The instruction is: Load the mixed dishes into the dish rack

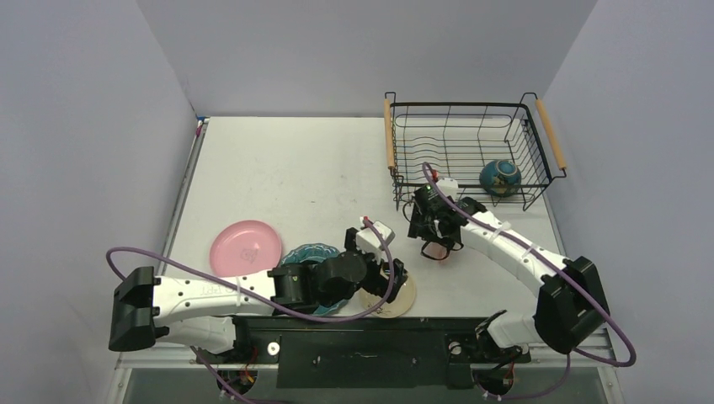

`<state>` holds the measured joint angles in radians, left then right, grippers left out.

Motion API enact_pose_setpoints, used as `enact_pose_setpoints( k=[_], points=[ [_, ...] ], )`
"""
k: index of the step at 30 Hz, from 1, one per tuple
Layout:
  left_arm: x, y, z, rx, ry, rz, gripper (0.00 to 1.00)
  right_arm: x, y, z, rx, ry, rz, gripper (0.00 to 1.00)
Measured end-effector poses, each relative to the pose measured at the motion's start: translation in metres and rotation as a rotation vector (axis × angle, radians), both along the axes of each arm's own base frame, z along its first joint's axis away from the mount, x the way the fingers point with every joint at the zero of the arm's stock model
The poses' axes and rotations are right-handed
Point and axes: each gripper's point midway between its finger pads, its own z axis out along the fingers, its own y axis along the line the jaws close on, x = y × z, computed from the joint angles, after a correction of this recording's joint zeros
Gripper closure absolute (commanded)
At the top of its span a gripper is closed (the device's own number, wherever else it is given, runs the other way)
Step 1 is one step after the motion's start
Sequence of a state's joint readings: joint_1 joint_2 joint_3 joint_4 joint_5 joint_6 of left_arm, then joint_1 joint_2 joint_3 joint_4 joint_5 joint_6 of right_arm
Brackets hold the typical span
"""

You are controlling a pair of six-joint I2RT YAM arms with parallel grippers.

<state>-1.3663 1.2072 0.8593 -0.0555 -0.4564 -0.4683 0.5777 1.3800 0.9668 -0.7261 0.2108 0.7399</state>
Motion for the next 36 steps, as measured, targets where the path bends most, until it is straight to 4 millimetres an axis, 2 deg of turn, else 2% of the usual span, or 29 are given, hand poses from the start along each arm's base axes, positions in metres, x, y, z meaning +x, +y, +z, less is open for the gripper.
enact_pose_setpoints(
  k=[2,4,6,8,11,14,18,20,22,28,32,36],
  points=[
    [0.001,-0.002,-0.003,0.016,0.004,0.003,0.09,0.001,0.000,0.010,0.012,-0.024,0.000,0.39],
    [0.002,-0.006,-0.007,0.032,0.012,0.010,0.11,0.004,0.001,0.029,0.031,-0.071,-0.002,0.38],
    [0.005,-0.011,-0.010,0.050,0.020,0.028,0.14,0.007,-0.003,0.057,0.053,-0.146,-0.016,0.38],
    [0.010,-0.019,-0.013,0.075,0.034,0.069,0.15,0.007,-0.016,0.094,0.061,-0.252,-0.057,0.38],
    [0.017,-0.038,-0.014,0.102,0.062,0.145,0.16,-0.002,-0.049,0.144,0.058,-0.410,-0.161,0.37],
    [0.021,-0.059,-0.019,0.109,0.089,0.202,0.17,-0.029,-0.098,0.184,0.057,-0.562,-0.303,0.37],
    [0.023,-0.081,-0.040,0.144,0.107,0.245,0.20,-0.070,-0.143,0.213,0.103,-0.713,-0.434,0.37],
    [0.025,-0.091,-0.053,0.176,0.100,0.261,0.28,-0.089,-0.159,0.221,0.136,-0.773,-0.479,0.37],
    [0.028,-0.103,-0.067,0.210,0.090,0.282,0.31,-0.108,-0.175,0.225,0.171,-0.826,-0.523,0.38],
    [0.036,-0.136,-0.105,0.291,0.064,0.313,0.32,-0.143,-0.202,0.225,0.236,-0.907,-0.593,0.38],
    [0.040,-0.150,-0.115,0.315,0.054,0.323,0.32,-0.156,-0.211,0.218,0.252,-0.912,-0.610,0.38],
    [0.045,-0.158,-0.113,0.316,0.037,0.340,0.34,-0.165,-0.217,0.214,0.283,-0.914,-0.607,0.38]
  ],
)
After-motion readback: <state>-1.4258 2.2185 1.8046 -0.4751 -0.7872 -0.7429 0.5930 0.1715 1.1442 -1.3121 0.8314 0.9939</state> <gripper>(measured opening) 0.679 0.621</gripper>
